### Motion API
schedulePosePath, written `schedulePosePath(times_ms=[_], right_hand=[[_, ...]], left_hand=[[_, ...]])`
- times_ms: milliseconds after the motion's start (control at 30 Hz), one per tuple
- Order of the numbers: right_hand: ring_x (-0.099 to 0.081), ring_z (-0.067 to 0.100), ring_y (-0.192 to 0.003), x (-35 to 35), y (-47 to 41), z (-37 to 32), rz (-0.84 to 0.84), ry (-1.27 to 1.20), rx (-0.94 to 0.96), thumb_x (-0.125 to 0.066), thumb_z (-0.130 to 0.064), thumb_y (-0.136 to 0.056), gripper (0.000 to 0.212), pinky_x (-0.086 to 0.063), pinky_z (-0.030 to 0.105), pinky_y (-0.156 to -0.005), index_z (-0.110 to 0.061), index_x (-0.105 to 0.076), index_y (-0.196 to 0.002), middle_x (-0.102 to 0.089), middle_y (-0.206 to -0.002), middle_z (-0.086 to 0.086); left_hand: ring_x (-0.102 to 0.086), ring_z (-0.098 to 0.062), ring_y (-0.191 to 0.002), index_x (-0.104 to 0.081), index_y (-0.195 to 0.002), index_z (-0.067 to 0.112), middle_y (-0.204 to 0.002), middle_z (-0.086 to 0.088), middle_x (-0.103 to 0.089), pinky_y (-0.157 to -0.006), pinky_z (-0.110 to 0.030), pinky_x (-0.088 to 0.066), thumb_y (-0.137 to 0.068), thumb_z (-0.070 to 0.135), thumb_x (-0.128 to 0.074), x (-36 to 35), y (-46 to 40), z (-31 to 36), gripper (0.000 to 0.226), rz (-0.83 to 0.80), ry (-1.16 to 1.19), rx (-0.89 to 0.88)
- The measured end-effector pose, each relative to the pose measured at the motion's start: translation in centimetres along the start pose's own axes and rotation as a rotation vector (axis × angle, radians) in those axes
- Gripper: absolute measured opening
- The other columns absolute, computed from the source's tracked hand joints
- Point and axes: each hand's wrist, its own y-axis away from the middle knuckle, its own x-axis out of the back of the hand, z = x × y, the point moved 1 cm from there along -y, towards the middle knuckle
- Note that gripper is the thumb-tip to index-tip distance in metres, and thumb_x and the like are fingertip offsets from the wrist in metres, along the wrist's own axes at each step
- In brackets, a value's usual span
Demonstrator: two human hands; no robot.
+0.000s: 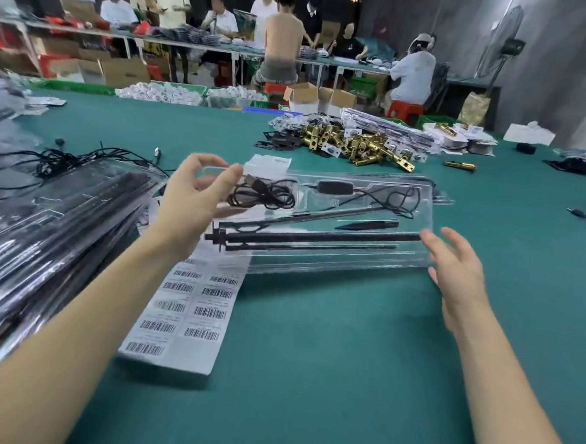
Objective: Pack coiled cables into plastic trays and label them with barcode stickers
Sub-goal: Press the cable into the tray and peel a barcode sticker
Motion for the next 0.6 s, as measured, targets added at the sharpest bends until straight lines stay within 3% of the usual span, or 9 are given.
schedulePosePath(times_ms=[133,233,300,400,500,600], right_hand=[[-0.059,0.011,-0.103,1.1,-0.1,-0.1,0.107,0.075,0.018,-0.073,-0.051,-0.085,0.058,-0.044,0.032,-0.094,-0.029,-0.056,-0.136,-0.062,-0.106,-0.015],[-0.055,-0.001,-0.080,1.5,-0.4,0.1,0.145,0.073,0.031,-0.073,-0.047,-0.085,0.034,-0.039,0.019,-0.074,-0.030,-0.067,-0.114,-0.067,-0.108,-0.007],[-0.054,0.003,-0.071,1.6,-0.3,-0.1,0.132,0.060,0.033,-0.072,-0.046,-0.087,0.023,-0.039,0.019,-0.067,-0.029,-0.071,-0.102,-0.066,-0.106,-0.006],[-0.050,0.013,-0.058,2.2,0.1,-1.1,0.055,0.033,-0.009,-0.066,-0.057,-0.087,0.035,-0.041,0.025,-0.055,-0.023,-0.072,-0.093,-0.063,-0.090,-0.003],[-0.054,0.015,-0.060,3.1,0.4,-2.0,-0.070,0.074,-0.084,-0.066,-0.059,-0.086,0.037,-0.041,0.028,-0.055,-0.023,-0.069,-0.084,-0.068,-0.085,-0.004],[-0.058,0.016,-0.073,3.5,1.0,-2.3,-0.229,0.104,-0.155,-0.057,-0.059,-0.091,0.028,-0.040,0.034,-0.069,-0.036,-0.073,-0.087,-0.064,-0.071,-0.007]], left_hand=[[-0.071,-0.016,-0.075,-0.063,-0.096,0.014,-0.085,-0.002,-0.073,-0.063,-0.024,-0.059,-0.097,0.035,-0.062,0.2,-0.3,-1.4,0.021,0.003,0.057,0.192],[-0.072,-0.014,-0.071,-0.064,-0.096,0.013,-0.079,0.002,-0.075,-0.063,-0.025,-0.059,-0.099,0.033,-0.058,0.4,-0.4,-1.7,0.021,-0.037,0.043,0.209],[-0.071,-0.015,-0.073,-0.067,-0.094,0.014,-0.081,0.000,-0.074,-0.065,-0.026,-0.060,-0.098,0.035,-0.060,0.5,-0.4,-1.7,0.023,-0.039,0.032,0.226],[-0.073,-0.014,-0.070,-0.076,-0.085,0.020,-0.083,0.002,-0.076,-0.067,-0.028,-0.060,-0.096,0.040,-0.061,0.8,-0.2,-1.6,0.027,-0.046,0.006,0.283],[-0.074,-0.017,-0.072,-0.079,-0.076,0.024,-0.090,0.003,-0.077,-0.069,-0.031,-0.051,-0.093,0.048,-0.063,1.4,-0.1,-1.6,0.033,-0.030,-0.038,0.381],[-0.059,-0.013,-0.083,-0.060,-0.086,0.027,-0.094,0.005,-0.062,-0.074,-0.029,-0.042,-0.086,0.060,-0.062,2.2,-0.5,-2.0,0.034,-0.030,-0.174,0.474]])
